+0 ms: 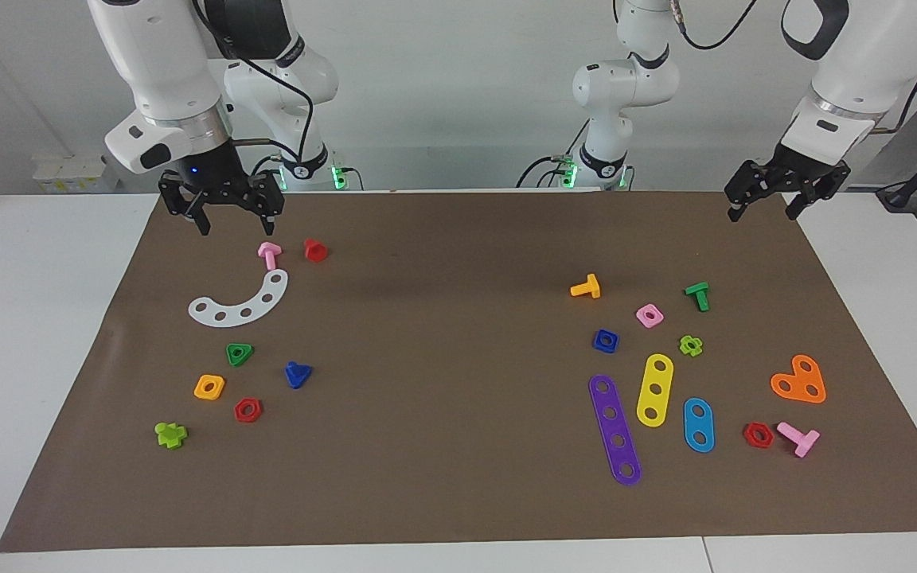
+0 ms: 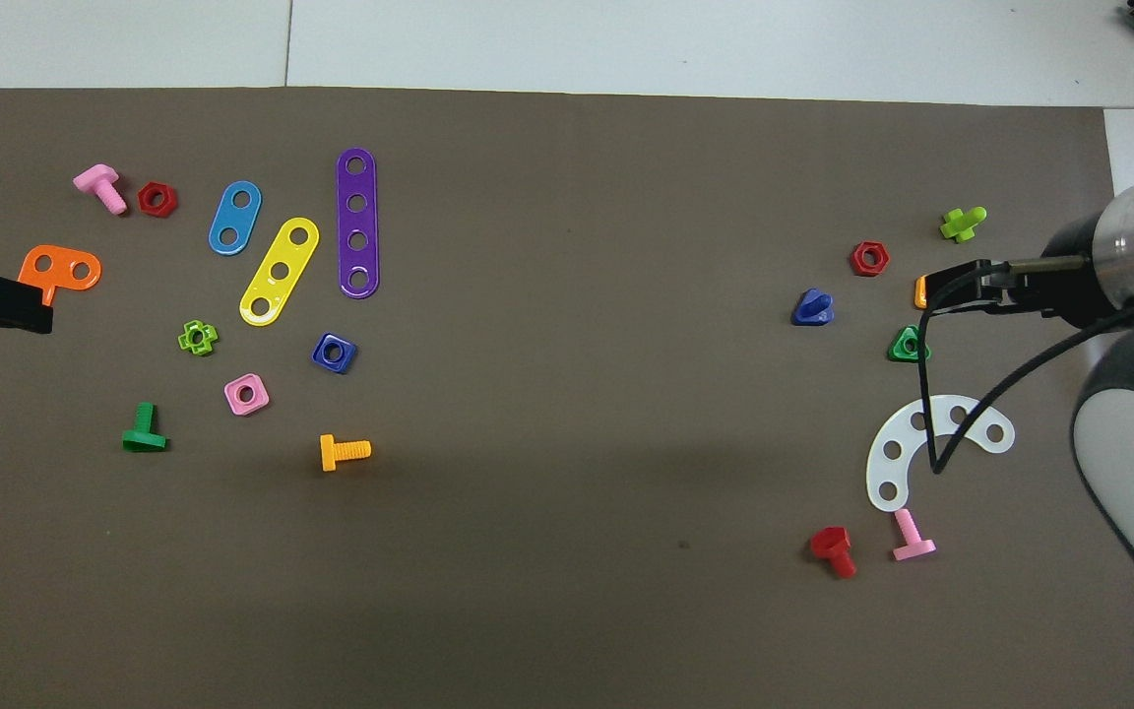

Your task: Unscrew and place screws in storage area

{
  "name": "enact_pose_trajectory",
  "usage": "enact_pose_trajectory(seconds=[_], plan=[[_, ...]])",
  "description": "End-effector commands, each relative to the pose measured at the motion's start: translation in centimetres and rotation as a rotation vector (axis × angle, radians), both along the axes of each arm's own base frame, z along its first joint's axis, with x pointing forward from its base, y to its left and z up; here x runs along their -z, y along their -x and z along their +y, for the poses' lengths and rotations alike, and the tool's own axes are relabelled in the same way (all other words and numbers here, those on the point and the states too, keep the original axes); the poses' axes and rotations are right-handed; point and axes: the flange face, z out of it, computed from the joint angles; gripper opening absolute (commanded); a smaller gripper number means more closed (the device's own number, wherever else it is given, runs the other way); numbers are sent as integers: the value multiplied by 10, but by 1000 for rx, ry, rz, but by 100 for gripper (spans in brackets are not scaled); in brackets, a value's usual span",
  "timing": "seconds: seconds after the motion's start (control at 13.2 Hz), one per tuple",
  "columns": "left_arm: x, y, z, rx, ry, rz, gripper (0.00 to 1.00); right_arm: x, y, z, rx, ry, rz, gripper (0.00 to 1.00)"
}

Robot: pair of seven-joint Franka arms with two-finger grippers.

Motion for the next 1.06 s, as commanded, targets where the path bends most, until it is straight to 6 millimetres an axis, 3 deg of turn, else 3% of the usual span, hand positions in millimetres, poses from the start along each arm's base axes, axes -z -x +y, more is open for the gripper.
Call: enact_pose_trajectory(seconds=[0.0,0.98], plan=[[0,5,1,-3,-9,-4,100,-2,1,-5,-20,-12,1,100],[0,5,1,-3,-9,-4,100,2,6,-5,-15,-39,22,100]])
